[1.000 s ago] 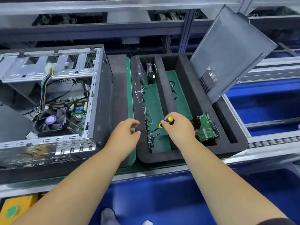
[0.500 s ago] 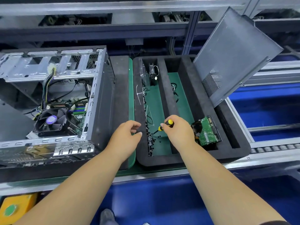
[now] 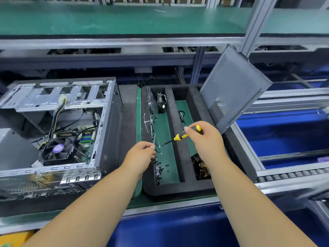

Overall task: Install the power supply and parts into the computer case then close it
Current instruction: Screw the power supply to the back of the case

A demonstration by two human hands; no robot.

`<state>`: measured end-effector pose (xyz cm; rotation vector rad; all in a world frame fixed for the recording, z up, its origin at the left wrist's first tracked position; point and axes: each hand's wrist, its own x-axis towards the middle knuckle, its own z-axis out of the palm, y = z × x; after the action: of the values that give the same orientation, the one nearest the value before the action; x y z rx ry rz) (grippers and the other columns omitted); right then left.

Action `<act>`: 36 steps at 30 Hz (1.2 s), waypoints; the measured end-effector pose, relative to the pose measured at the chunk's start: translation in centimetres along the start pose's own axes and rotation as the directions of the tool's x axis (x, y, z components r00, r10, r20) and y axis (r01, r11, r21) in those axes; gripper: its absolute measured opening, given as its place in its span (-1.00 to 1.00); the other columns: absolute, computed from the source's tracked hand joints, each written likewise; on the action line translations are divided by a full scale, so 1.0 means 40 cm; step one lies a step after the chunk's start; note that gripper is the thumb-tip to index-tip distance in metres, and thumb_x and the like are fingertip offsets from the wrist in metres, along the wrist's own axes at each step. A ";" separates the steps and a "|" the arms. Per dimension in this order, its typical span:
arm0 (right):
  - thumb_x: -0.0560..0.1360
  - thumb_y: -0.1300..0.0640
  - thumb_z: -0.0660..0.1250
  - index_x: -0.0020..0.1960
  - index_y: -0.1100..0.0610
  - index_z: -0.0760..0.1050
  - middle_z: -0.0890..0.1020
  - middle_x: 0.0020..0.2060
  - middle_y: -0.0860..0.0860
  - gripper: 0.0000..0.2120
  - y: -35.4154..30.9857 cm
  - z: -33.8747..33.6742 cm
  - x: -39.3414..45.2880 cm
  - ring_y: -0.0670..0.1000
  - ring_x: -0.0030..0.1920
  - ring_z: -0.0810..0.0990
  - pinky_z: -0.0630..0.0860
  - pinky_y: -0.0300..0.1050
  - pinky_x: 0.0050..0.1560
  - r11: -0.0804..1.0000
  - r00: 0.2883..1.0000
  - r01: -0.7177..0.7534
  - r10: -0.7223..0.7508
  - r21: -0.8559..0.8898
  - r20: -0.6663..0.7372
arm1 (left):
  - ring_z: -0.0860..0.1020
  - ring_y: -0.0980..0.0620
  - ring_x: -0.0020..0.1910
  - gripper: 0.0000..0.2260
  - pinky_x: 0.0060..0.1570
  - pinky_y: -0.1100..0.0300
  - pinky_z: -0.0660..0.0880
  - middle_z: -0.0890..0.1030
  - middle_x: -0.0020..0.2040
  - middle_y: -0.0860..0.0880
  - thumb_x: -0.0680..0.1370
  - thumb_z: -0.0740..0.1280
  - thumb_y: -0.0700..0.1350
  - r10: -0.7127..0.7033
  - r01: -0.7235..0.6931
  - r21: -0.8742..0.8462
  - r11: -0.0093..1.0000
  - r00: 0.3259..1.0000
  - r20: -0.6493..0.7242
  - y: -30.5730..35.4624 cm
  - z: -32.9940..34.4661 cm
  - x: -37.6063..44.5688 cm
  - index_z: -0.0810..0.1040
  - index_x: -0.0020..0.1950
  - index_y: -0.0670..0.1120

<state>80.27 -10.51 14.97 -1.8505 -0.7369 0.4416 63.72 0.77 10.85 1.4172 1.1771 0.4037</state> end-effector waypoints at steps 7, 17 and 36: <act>0.49 -0.08 0.37 -0.21 -0.01 0.56 0.58 -0.25 0.08 -0.82 -0.097 -0.046 -0.027 -0.06 -0.33 0.45 0.46 -0.07 -0.19 0.998 1.000 0.031 -0.031 0.052 -0.005 | 0.37 0.09 -0.41 -0.84 -0.39 0.29 0.32 0.45 -0.32 -0.02 0.64 0.22 -0.09 -0.112 0.121 -0.158 0.980 0.992 0.061 0.097 0.023 -0.002 0.49 -0.09 -0.12; 0.51 -0.07 0.36 -0.22 -0.05 0.56 0.56 -0.24 0.14 -0.84 -0.174 -0.071 -0.080 -0.09 -0.37 0.42 0.43 -0.10 -0.26 0.989 0.993 0.111 -0.106 0.098 -0.056 | 0.46 0.14 -0.42 -0.87 -0.41 0.34 0.45 0.56 -0.41 0.00 0.58 0.31 -0.22 -0.196 0.227 -0.422 0.878 0.974 0.117 0.149 -0.021 -0.071 0.55 -0.16 -0.15; 0.54 0.04 0.34 -0.12 -0.03 0.56 0.65 -0.31 -0.10 -0.93 -0.363 0.106 -0.178 -0.17 -0.30 0.59 0.53 -0.29 -0.25 0.951 0.968 0.241 -0.250 0.196 0.026 | 0.52 0.15 -0.30 -0.77 -0.23 0.30 0.48 0.60 -0.26 0.02 0.63 0.21 -0.24 0.339 -0.348 -0.290 0.891 0.937 -0.083 0.140 -0.350 -0.140 0.61 -0.11 -0.08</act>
<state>68.30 -8.51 26.48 -1.5489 -0.9146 0.3846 52.37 4.87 21.46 1.3508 0.8405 0.8222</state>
